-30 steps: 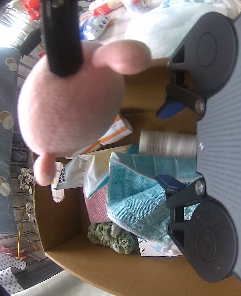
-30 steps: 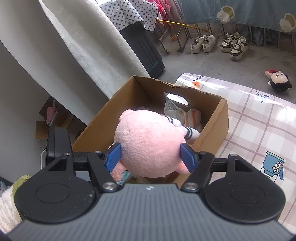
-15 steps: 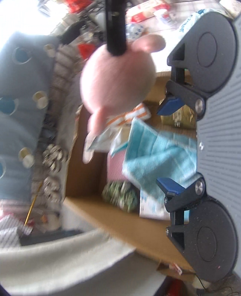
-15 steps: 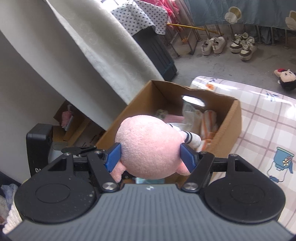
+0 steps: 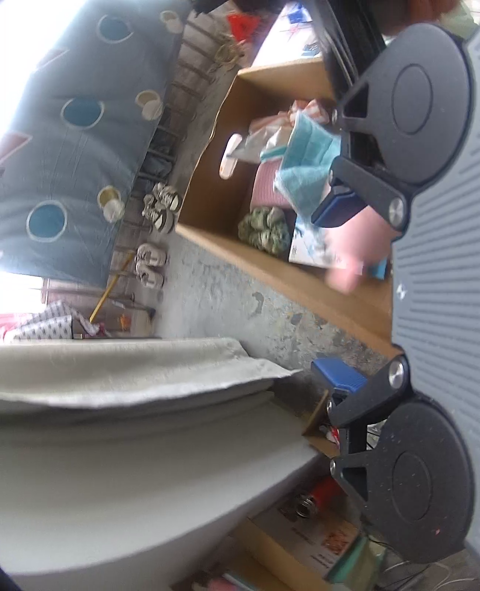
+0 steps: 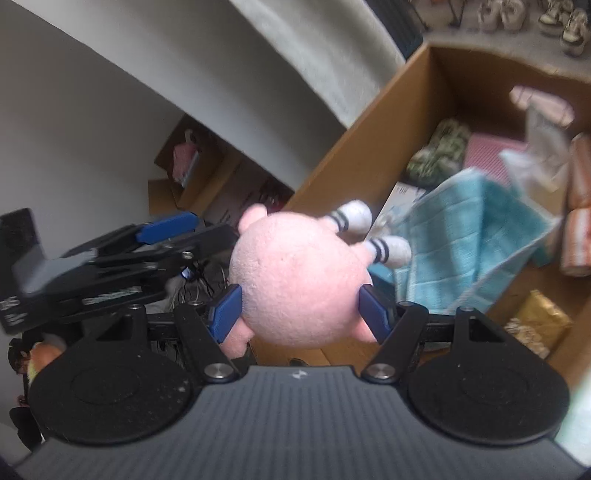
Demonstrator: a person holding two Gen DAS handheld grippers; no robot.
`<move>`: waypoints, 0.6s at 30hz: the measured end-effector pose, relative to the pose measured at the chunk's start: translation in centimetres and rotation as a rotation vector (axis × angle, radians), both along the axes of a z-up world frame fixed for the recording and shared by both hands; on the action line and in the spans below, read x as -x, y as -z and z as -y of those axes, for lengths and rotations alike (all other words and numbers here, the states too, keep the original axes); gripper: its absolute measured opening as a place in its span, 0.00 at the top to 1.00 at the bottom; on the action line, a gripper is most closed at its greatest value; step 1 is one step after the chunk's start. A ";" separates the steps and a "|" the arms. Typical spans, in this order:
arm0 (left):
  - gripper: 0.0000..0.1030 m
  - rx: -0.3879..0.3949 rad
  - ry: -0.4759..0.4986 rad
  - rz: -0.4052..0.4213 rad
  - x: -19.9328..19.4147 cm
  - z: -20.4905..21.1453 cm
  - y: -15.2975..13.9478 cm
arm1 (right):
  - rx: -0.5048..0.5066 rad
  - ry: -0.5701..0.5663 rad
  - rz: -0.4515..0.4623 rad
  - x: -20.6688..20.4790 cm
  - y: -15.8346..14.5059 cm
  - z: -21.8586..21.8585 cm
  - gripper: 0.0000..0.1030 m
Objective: Organize soft objects
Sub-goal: 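Lower both tools into the box and open them to release packet and plush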
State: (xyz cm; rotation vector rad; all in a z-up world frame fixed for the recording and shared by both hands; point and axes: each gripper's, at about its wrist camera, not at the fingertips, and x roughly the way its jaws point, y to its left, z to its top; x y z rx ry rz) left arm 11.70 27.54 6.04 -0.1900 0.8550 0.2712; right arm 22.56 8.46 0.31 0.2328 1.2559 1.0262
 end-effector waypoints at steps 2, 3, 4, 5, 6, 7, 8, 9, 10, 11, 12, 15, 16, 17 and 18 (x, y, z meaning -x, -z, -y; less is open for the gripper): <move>0.23 -0.013 -0.024 0.005 0.6 -0.9 0.2 | 0.022 -0.003 -0.047 0.1 2.1 -1.9 0.37; 0.23 -0.011 -0.035 0.008 0.8 -1.4 0.6 | 0.033 0.001 -0.061 0.3 3.0 -2.9 0.41; 0.23 -0.004 -0.043 0.008 1.0 -1.9 0.7 | 0.043 -0.001 -0.070 0.5 3.9 -3.7 0.44; 0.23 0.005 -0.049 0.006 1.3 -2.3 0.8 | 0.053 0.001 -0.079 0.6 4.7 -4.4 0.43; 0.23 0.013 -0.055 0.007 1.5 -2.7 1.2 | 0.069 0.010 -0.079 0.9 5.4 -4.8 0.43; 0.23 0.018 -0.058 0.006 1.6 -2.9 1.4 | 0.083 0.010 -0.078 1.1 5.9 -5.3 0.43; 0.23 0.020 -0.059 0.006 1.7 -3.0 1.5 | 0.090 0.011 -0.073 1.3 6.2 -5.6 0.42; 0.23 0.021 -0.059 0.006 1.8 -3.2 1.7 | 0.093 0.011 -0.058 1.4 6.2 -5.8 0.42; 0.23 0.023 -0.059 0.004 1.9 -3.1 1.8 | 0.099 0.008 -0.048 1.5 6.0 -6.0 0.41; 0.23 0.028 -0.059 0.005 2.0 -3.1 1.8 | 0.112 0.007 -0.033 1.6 5.9 -6.2 0.40; 0.23 0.034 -0.059 0.006 2.1 -3.1 1.8 | 0.125 0.009 -0.017 1.7 5.9 -6.3 0.39; 0.23 0.050 -0.057 0.020 2.6 -2.9 1.7 | 0.115 0.022 -0.045 1.7 5.8 -6.2 0.37; 0.23 0.050 -0.055 0.025 2.5 -2.6 1.7 | 0.102 0.027 -0.069 1.4 5.6 -6.0 0.37; 0.23 0.049 -0.053 0.031 2.7 -2.5 1.4 | 0.090 0.033 -0.088 1.3 5.4 -5.6 0.37; 0.22 0.049 -0.052 0.038 3.0 -2.2 1.3 | 0.081 0.040 -0.098 1.2 5.3 -5.1 0.37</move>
